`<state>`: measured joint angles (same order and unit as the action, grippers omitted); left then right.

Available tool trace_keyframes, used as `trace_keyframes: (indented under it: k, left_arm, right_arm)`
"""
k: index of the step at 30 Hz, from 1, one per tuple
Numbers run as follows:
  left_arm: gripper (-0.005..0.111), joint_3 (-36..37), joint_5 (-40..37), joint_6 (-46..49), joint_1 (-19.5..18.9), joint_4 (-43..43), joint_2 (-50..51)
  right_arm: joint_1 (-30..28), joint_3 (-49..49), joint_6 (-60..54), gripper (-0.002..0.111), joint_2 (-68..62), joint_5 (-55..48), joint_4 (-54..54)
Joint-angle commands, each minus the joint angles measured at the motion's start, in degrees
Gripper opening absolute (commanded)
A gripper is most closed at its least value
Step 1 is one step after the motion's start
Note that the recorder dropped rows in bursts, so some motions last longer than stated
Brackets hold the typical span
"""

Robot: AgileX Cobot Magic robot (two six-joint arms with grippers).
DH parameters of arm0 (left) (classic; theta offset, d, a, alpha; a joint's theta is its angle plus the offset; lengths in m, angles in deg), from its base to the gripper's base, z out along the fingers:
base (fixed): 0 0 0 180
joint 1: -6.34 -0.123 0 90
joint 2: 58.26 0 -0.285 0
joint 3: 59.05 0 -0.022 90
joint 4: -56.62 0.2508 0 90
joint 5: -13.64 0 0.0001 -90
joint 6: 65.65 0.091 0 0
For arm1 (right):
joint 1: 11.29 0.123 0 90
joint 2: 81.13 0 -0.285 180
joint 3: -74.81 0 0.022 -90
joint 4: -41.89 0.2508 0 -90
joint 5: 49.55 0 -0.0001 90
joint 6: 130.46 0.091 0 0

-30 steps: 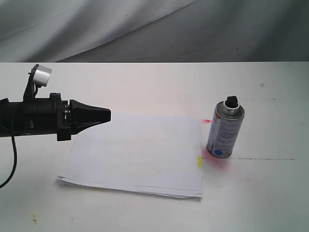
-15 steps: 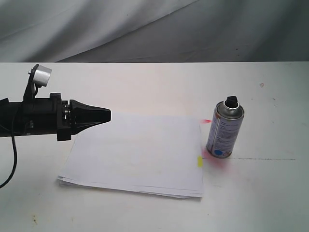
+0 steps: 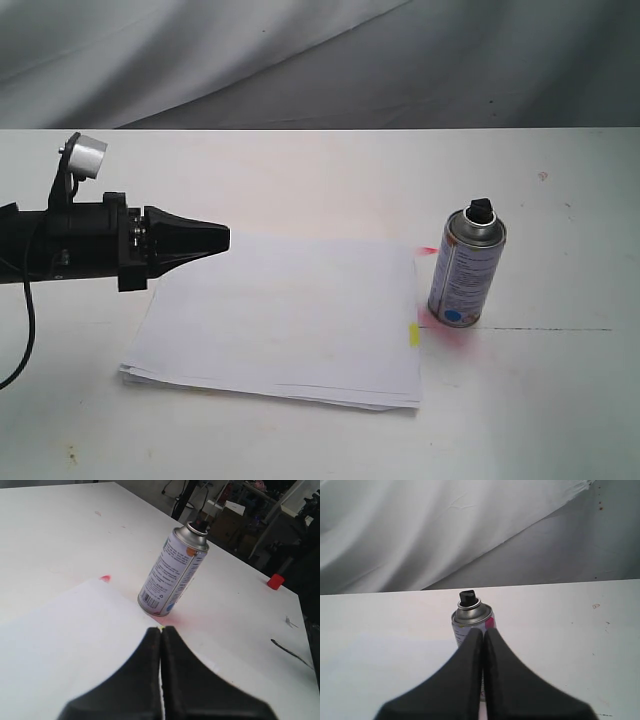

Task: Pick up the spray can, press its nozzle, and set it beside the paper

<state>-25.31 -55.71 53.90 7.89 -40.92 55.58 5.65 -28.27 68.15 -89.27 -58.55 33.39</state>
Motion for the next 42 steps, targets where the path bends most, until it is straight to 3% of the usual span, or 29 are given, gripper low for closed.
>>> trace_keyframes:
  k: [1, 7, 11, 13, 17, 19, 24, 26, 29, 37, 42]
  left_arm:
    - [0.0, 0.45, -0.61, 0.31, 0.09, -0.86, -0.53]
    - [0.0, 0.45, 0.03, 0.31, 0.09, -0.86, -2.3]
    - [0.0, 0.45, 18.05, 0.31, 0.09, -0.86, -15.58]
    - [0.0, 0.56, 23.55, -0.47, 0.09, -0.86, -22.8]
    - [0.0, 1.05, 25.06, -9.19, 0.2, 1.41, -37.46]
    - [0.0, 2.1, 29.41, -9.76, 1.71, 1.08, -41.89]
    - [0.0, 5.55, 52.17, -11.96, 9.98, -2.41, -53.56]
    - [0.0, 7.13, 57.92, -13.85, 12.87, -2.41, -58.39]
    - [0.0, 9.88, 62.04, -14.39, 14.93, -2.41, -64.67]
    - [0.0, 19.43, 70.51, -18.94, 15.05, -2.41, -82.08]
    - [0.0, 27.27, 71.33, -20.56, 15.05, -2.41, -92.9]
  right_arm:
    - [-0.36, 0.2, 0.03, 0.0, 0.35, 0.81, 0.44]
    - [-0.36, 0.2, 0.03, 0.0, 0.35, 0.81, 0.44]
    - [-0.36, 0.2, 0.03, 0.0, 0.35, 0.81, 0.44]
    - [-0.36, 0.2, 0.03, 0.0, 0.35, 0.81, 0.44]
    - [-0.36, 0.2, 0.03, 0.0, 0.35, 0.81, 0.44]
    - [-0.36, 0.2, 0.13, 0.0, 0.35, 0.81, 0.48]
    - [-0.36, 0.2, 0.13, 0.0, 0.35, 0.81, 0.48]
    - [-0.36, 0.2, 0.13, 0.0, 0.35, 0.81, 0.48]
    - [-0.36, 0.2, 0.13, 0.0, 0.35, 0.81, 0.48]
    - [-0.36, 0.2, 0.13, 0.0, 0.35, 0.81, 0.48]
    - [-0.36, 0.2, 0.13, 0.0, 0.35, 0.81, 0.48]
